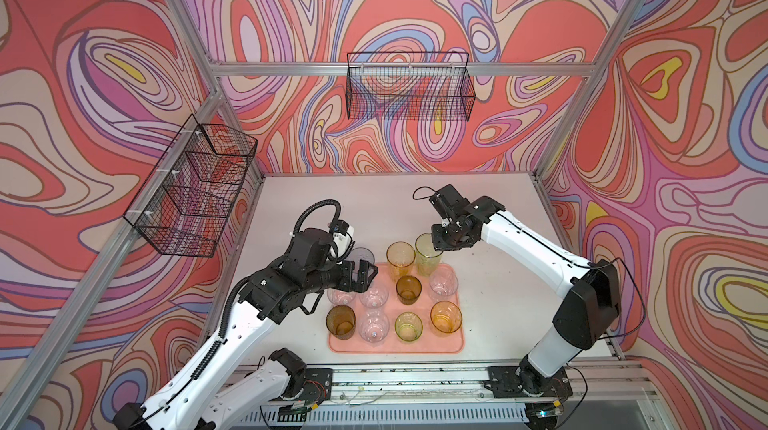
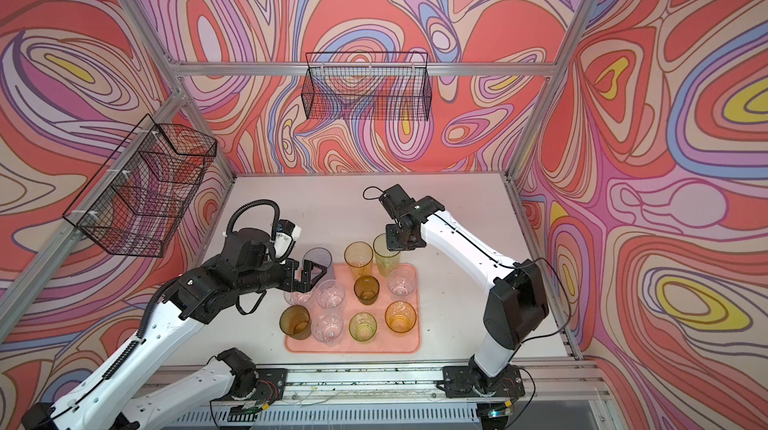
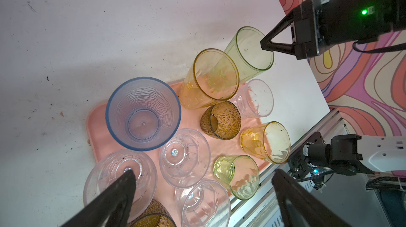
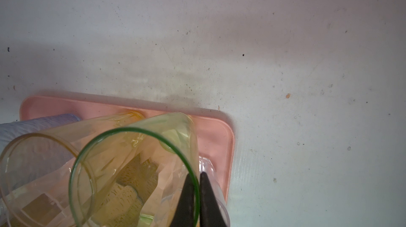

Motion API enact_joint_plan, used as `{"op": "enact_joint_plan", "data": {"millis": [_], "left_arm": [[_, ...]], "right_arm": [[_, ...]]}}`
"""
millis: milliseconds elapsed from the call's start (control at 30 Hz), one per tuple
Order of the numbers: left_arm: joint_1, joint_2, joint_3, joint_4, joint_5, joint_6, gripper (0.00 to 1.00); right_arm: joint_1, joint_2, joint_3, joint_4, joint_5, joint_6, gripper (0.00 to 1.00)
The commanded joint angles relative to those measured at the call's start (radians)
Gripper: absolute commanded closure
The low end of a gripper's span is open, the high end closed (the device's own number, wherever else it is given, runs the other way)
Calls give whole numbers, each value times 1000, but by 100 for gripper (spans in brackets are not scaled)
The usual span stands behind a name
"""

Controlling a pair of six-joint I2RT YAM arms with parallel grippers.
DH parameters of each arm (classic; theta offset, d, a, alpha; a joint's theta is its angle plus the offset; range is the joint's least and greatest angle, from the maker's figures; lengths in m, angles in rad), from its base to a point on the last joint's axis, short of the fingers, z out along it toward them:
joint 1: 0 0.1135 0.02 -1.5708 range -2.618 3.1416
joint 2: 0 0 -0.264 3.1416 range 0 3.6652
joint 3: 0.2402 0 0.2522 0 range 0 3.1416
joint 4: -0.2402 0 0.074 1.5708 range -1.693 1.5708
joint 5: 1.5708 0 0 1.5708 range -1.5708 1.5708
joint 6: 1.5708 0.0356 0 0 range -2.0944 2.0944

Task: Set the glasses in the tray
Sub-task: 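Lower the green glass upright onto the tray beside the yellow glass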

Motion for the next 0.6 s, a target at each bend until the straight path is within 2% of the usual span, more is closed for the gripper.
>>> {"op": "enact_joint_plan", "data": {"millis": [0, 567], "left_arm": [[6, -2, -11, -15, -16, -8, 0], [6, 6, -19, -12, -21, 3, 0]], "right_arm": [[8, -1, -4, 24, 14, 12, 100], [28, -12, -32, 25, 26, 30, 100]]}}
